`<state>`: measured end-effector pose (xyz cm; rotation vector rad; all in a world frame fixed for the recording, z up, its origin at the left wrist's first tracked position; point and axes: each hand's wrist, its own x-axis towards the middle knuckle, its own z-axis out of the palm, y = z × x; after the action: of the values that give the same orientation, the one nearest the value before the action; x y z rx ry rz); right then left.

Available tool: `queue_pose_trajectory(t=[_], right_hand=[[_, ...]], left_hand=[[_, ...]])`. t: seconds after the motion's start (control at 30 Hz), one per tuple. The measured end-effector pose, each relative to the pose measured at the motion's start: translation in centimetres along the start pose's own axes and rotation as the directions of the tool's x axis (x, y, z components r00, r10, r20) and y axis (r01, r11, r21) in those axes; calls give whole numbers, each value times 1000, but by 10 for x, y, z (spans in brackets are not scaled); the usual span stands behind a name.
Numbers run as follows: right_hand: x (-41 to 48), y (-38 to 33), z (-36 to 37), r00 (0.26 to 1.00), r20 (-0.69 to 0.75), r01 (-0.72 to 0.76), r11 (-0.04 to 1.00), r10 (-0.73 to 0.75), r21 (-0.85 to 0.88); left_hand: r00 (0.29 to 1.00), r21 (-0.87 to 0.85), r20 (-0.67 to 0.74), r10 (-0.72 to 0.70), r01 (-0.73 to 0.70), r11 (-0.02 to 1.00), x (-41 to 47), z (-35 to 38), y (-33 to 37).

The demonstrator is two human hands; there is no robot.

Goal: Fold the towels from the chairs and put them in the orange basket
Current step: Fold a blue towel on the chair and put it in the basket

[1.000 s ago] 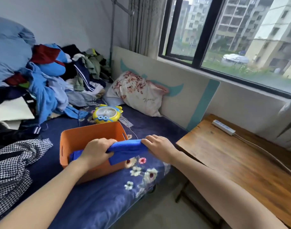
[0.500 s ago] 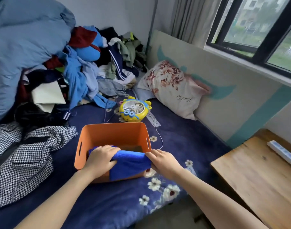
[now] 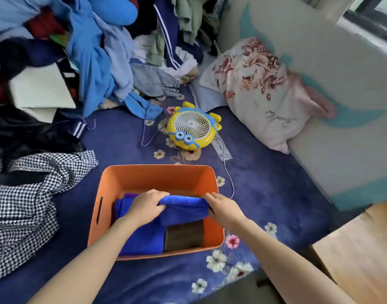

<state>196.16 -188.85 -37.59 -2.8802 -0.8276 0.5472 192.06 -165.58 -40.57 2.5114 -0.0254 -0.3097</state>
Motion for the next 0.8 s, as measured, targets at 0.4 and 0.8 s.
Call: queue_pose_trajectory(t=[0.4, 0.8], right_hand=[[61, 8, 21, 975, -144, 121, 950, -168, -287], [60, 10, 64, 989, 146, 35, 947, 12, -320]], left_hand=[[982, -241, -51, -182, 165, 956, 35, 48, -30], [945, 178, 159, -286, 258, 950, 39, 103, -34]])
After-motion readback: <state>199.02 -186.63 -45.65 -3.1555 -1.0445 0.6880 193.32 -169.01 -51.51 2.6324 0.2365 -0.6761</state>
